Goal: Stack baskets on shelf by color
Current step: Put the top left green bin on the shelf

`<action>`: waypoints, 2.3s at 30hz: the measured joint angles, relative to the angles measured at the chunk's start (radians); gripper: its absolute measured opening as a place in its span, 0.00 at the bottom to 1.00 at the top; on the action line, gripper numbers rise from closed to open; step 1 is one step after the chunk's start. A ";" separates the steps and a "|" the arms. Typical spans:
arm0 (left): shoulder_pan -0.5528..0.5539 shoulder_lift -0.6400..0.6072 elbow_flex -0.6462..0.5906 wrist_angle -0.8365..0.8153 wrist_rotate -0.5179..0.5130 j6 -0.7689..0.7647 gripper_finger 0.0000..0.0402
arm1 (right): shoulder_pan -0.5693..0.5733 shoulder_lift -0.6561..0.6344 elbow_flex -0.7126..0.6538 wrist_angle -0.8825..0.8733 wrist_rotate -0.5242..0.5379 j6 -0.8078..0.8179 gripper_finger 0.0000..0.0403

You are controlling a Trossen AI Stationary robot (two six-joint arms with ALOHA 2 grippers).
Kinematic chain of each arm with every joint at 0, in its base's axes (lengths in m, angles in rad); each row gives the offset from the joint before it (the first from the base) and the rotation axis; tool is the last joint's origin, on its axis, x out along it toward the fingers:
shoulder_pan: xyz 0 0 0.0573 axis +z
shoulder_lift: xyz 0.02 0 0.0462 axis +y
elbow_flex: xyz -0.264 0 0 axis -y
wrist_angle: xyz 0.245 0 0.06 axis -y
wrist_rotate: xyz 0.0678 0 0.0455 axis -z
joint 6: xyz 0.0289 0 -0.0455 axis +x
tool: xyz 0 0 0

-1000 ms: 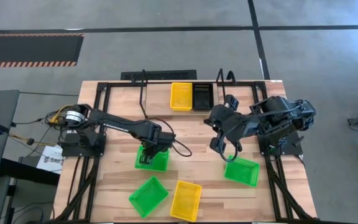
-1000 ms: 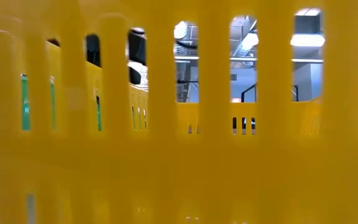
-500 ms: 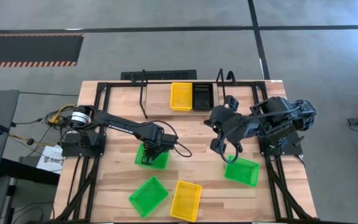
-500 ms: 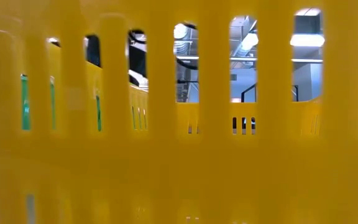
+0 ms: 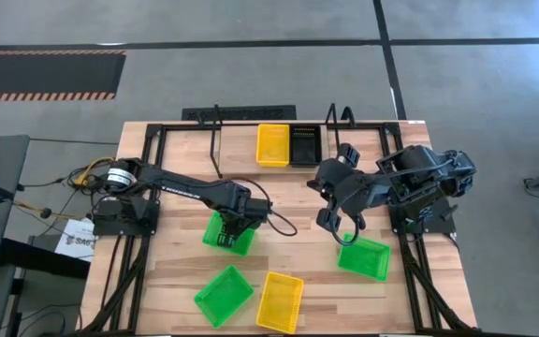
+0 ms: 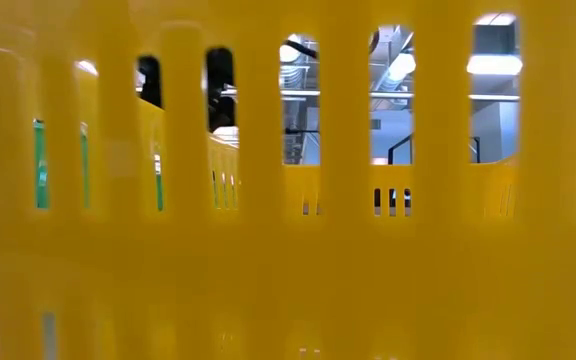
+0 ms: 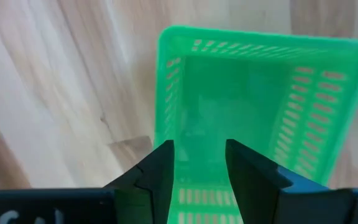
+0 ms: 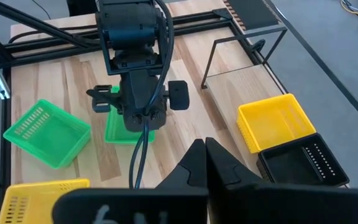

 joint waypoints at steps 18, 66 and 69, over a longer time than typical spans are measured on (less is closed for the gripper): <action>0.032 0.087 0.000 0.000 -0.016 0.142 0.33 | 0.000 0.000 0.000 0.003 0.000 0.000 0.01; 0.211 -0.385 0.225 -0.202 -0.613 -1.007 0.00 | 0.101 -0.409 -0.364 -0.125 0.728 0.149 0.00; 0.215 -0.405 0.104 -0.002 -0.537 -0.968 0.00 | 0.059 -0.427 -0.454 -0.125 0.725 0.247 0.00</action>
